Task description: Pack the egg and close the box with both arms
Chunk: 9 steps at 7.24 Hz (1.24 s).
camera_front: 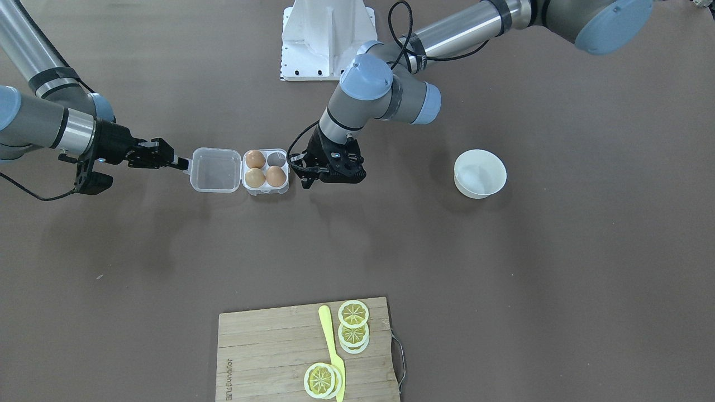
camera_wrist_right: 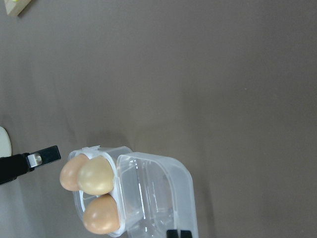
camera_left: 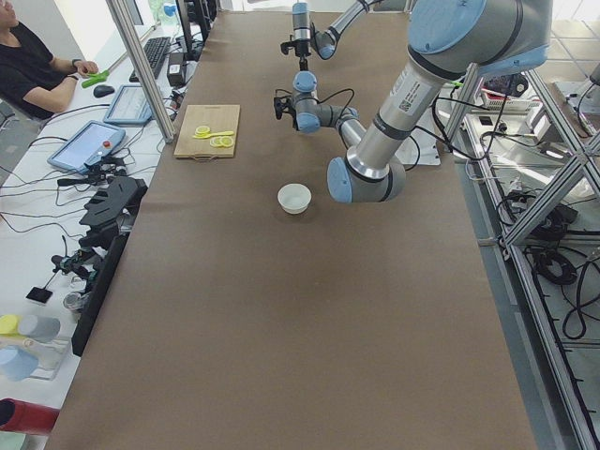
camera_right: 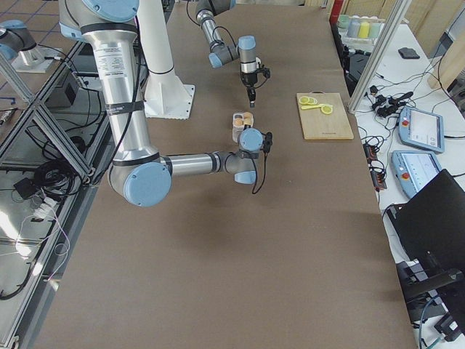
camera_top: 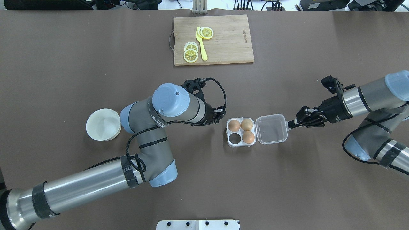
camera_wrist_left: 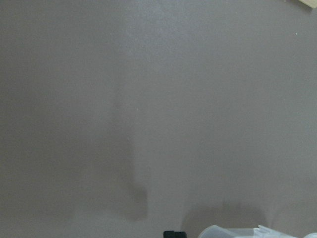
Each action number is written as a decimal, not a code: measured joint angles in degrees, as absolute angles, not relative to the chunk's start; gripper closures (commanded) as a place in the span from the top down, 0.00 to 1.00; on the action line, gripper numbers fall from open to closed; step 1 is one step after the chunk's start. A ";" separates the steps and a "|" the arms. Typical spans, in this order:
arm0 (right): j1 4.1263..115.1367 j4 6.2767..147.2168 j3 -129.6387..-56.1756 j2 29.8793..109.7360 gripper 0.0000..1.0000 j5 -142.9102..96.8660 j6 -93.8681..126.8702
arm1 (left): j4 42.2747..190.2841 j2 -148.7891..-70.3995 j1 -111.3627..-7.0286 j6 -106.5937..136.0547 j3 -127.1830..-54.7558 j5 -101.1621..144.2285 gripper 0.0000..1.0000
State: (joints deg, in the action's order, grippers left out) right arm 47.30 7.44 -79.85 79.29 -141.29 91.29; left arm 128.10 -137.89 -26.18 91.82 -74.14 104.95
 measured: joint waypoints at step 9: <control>48.01 7.55 -81.58 78.53 0.00 -141.35 91.49 | 129.13 -138.86 -25.00 92.46 -72.31 104.82 0.00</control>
